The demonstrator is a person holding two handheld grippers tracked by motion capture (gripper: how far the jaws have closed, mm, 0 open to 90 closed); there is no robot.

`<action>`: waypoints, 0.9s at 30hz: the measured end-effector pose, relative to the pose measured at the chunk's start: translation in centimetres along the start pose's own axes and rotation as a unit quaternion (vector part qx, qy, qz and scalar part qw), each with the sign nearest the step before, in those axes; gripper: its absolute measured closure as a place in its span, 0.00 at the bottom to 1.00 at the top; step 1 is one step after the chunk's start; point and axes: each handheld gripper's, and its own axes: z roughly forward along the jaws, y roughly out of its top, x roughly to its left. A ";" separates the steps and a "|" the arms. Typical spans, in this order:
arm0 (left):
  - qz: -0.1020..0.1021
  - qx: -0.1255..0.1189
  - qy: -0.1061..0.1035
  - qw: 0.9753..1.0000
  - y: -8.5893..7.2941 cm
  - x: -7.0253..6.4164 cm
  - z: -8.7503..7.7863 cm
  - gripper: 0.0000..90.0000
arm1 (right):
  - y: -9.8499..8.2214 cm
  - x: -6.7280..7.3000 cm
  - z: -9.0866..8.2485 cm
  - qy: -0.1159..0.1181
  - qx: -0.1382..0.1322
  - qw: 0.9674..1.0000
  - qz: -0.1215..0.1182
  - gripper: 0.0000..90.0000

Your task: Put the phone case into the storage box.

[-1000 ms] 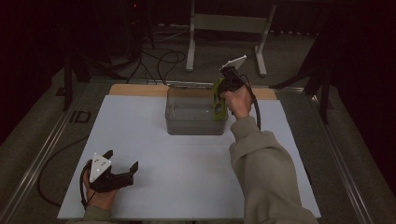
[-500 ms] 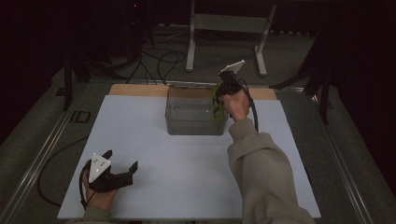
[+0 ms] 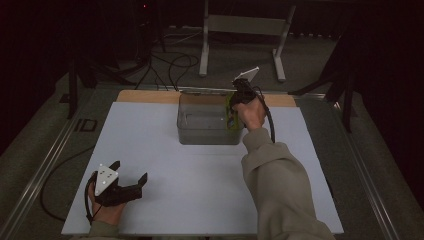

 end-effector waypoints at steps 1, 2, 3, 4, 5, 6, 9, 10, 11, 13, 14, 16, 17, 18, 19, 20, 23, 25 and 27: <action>0.000 0.000 0.000 1.000 0.0 0.0 0.0 0.01 | 0.0 -0.1 0.2 -0.002 0.003 1.000 0.001 0.86; 0.000 0.000 0.000 1.000 0.0 0.0 0.0 0.01 | 0.0 -0.1 0.2 -0.002 0.003 1.000 0.001 0.86; 0.000 0.000 0.000 1.000 0.0 0.0 0.0 0.01 | -0.1 -0.2 0.5 -0.003 0.005 1.000 0.001 0.86; 0.000 0.000 0.000 1.000 0.0 0.0 0.0 0.01 | -0.1 -0.2 0.5 -0.003 0.005 1.000 0.001 0.86; 0.000 0.000 0.000 1.000 0.0 0.0 0.0 0.01 | -0.1 -0.2 0.5 -0.003 0.006 1.000 0.004 0.86; 0.000 0.000 0.000 1.000 0.0 0.0 0.0 0.01 | -0.1 -0.3 0.6 -0.003 0.008 1.000 0.004 0.86; 0.001 0.001 0.000 1.000 0.0 0.0 0.0 0.01 | -0.1 -0.4 0.8 -0.004 0.011 1.000 0.005 0.86; 0.001 0.001 0.000 1.000 0.0 0.0 0.0 0.01 | -0.1 -0.4 0.9 -0.005 0.013 1.000 0.006 0.86; 0.001 0.001 0.000 1.000 0.0 0.0 0.0 0.01 | -0.1 -0.4 1.0 -0.004 0.013 1.000 0.005 0.86; 0.000 0.000 0.000 1.000 0.0 0.0 0.0 0.01 | 0.0 -0.4 1.2 -0.005 0.016 1.000 0.004 0.86; 0.000 0.000 0.000 1.000 0.0 0.0 0.0 0.01 | 0.0 -0.3 1.3 -0.005 0.017 1.000 0.005 0.86; 0.000 0.000 0.000 1.000 0.0 0.0 0.0 0.01 | 0.0 -0.4 1.5 -0.006 0.022 1.000 0.006 0.86; -0.001 0.000 0.000 1.000 0.0 0.0 0.0 0.01 | 0.0 -0.4 1.7 -0.005 0.023 1.000 0.007 0.86; -0.001 0.000 0.000 1.000 0.0 0.0 0.0 0.01 | 0.0 -0.4 1.9 -0.005 0.024 1.000 0.009 0.86; -0.001 0.000 0.000 1.000 0.0 0.0 0.0 0.01 | 0.0 -0.5 2.0 -0.005 0.026 1.000 0.011 0.86; -0.001 0.000 0.000 1.000 0.0 0.0 0.0 0.01 | 0.0 -0.6 2.2 -0.003 0.027 1.000 0.010 0.86; -0.001 0.000 0.000 1.000 0.0 0.0 0.0 0.01 | -0.1 -0.8 2.7 -0.003 0.031 0.999 0.014 0.86; -0.001 0.000 0.000 1.000 0.0 0.1 -0.1 0.01 | -0.1 -0.9 2.9 -0.001 0.031 0.999 0.018 0.86; -0.001 0.000 0.000 1.000 0.0 0.1 -0.1 0.01 | -0.1 -0.9 2.9 -0.001 0.031 0.999 0.017 0.86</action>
